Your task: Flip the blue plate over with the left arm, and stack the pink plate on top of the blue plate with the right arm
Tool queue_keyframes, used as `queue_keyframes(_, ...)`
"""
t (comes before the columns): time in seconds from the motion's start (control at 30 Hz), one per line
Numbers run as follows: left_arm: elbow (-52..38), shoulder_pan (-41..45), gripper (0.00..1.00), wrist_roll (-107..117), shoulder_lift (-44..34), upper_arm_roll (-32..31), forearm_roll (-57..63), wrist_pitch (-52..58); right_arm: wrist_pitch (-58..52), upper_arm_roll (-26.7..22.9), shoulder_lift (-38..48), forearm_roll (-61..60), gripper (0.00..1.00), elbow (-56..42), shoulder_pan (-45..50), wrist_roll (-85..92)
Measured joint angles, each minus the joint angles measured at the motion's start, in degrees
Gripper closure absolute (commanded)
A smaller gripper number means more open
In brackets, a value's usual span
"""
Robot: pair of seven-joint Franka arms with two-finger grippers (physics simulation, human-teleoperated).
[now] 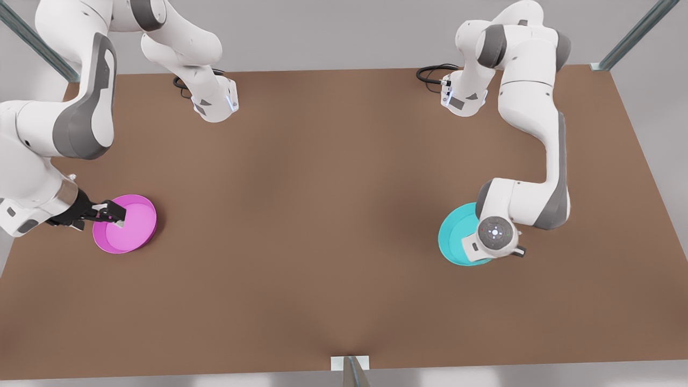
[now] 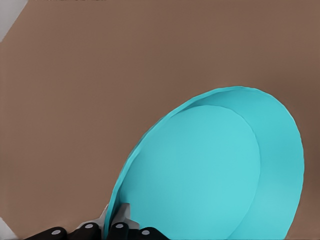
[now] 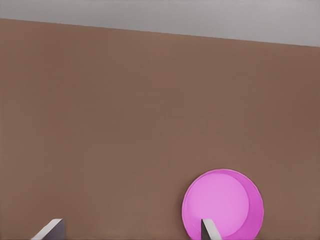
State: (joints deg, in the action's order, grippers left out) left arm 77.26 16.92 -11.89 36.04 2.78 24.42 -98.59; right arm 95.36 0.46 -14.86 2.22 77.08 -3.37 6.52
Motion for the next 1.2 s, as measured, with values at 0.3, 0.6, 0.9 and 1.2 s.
queue_keyframes(0.3,0.02,13.46,0.79,12.95,0.35,-0.18,12.75,4.87,0.7,-0.02,-0.1,-0.19,0.0,-0.26,-0.22,-0.27)
queue_keyframes(0.6,0.18,24.08,0.79,20.72,1.26,-0.35,24.16,4.13,0.44,-0.02,-0.17,-0.19,0.0,-0.2,-0.35,-0.28)
queue_keyframes(0.9,0.88,32.86,0.79,31.84,1.95,-0.39,36.0,1.77,0.7,-0.02,-0.53,-0.68,0.0,-0.18,-0.23,-0.28)
queue_keyframes(1.2,3.43,39.26,0.79,49.01,5.33,-0.31,49.17,5.95,0.65,-0.11,-0.53,-1.16,0.0,-0.18,-0.6,-0.37)
